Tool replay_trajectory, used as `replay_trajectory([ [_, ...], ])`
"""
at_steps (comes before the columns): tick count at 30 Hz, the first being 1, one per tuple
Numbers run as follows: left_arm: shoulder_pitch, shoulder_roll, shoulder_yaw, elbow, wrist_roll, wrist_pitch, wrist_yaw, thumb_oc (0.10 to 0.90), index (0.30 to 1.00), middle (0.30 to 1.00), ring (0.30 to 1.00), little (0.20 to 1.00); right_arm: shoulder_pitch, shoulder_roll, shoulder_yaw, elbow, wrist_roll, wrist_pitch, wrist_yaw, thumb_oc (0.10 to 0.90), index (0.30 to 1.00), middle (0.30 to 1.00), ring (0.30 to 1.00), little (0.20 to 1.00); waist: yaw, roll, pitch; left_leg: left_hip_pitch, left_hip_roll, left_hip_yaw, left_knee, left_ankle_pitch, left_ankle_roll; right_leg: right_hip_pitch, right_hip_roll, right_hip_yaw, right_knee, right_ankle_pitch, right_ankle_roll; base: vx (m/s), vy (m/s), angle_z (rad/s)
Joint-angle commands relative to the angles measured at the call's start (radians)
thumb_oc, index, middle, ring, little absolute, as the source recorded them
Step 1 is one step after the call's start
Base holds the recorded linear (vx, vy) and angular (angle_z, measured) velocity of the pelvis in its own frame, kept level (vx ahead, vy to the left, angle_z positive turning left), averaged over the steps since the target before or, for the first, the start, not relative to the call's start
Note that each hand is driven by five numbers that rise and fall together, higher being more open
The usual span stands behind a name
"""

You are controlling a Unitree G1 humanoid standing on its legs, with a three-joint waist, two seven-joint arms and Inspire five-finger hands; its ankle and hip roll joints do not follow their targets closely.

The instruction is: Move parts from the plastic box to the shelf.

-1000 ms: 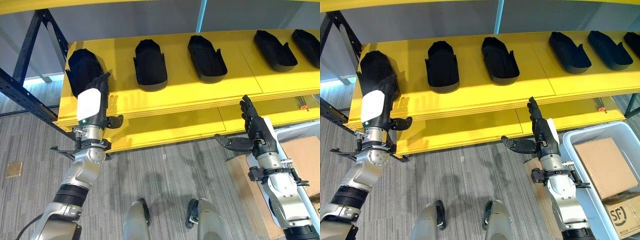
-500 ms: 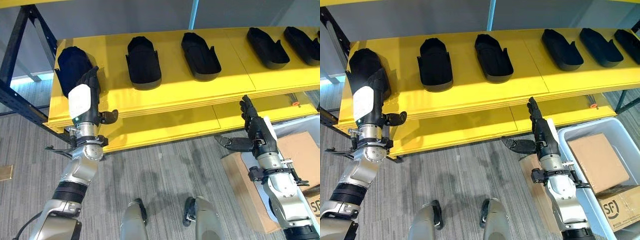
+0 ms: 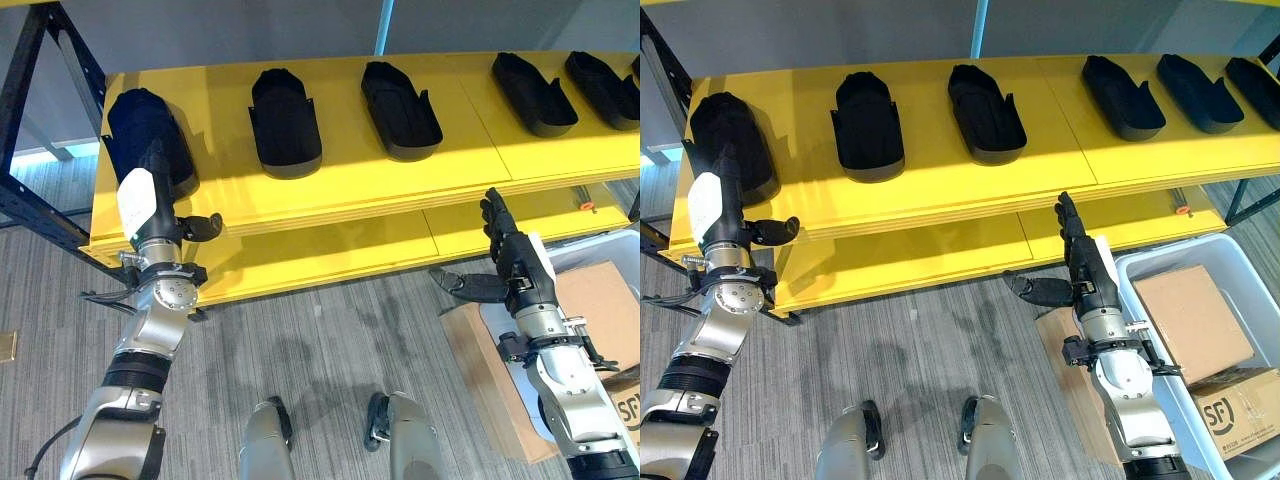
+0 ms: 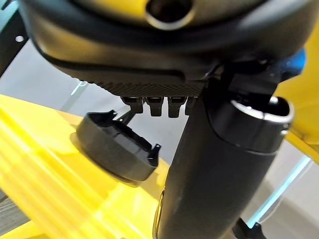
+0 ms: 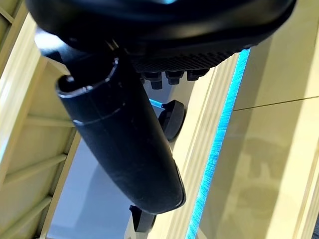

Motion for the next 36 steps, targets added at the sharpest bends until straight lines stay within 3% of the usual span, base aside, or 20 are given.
replay_trajectory([
  [1, -0.111, 0.075, 0.059, -0.011, -0.021, -0.060, 0.078, 0.900, 1.000, 1.000, 1.000, 1.000, -0.082, -0.030, -0.058, -0.095, 0.007, -0.112, -0.016, 0.900, 1.000, 1.000, 1.000, 1.000, -0.012, 0.011, -0.057, 0.088, 0.029, -0.045, -0.013, -0.099, 0.003, 0.120, 0.012, 0.036, -0.116, 0.022, 0.037, 0.00, 0.000, 0.00],
  [21, -0.183, 0.166, 0.011, 0.097, -0.020, -0.055, 0.041, 0.900, 1.000, 1.000, 1.000, 1.000, -0.074, -0.043, -0.072, -0.101, 0.025, -0.112, -0.001, 0.900, 1.000, 1.000, 1.000, 1.000, -0.028, 0.005, -0.061, 0.079, 0.029, -0.041, -0.002, -0.107, 0.009, 0.108, 0.015, 0.048, -0.120, 0.031, 0.045, 0.00, 0.000, 0.00],
  [36, -0.268, 0.294, -0.087, 0.191, 0.085, -0.034, 0.001, 0.900, 1.000, 1.000, 1.000, 1.000, -0.058, -0.075, -0.094, -0.107, 0.040, -0.113, 0.013, 0.900, 1.000, 1.000, 1.000, 1.000, -0.041, 0.008, -0.059, 0.065, 0.026, -0.030, 0.011, -0.110, 0.014, 0.089, 0.015, 0.068, -0.123, 0.040, 0.049, 0.00, 0.019, -0.03],
])
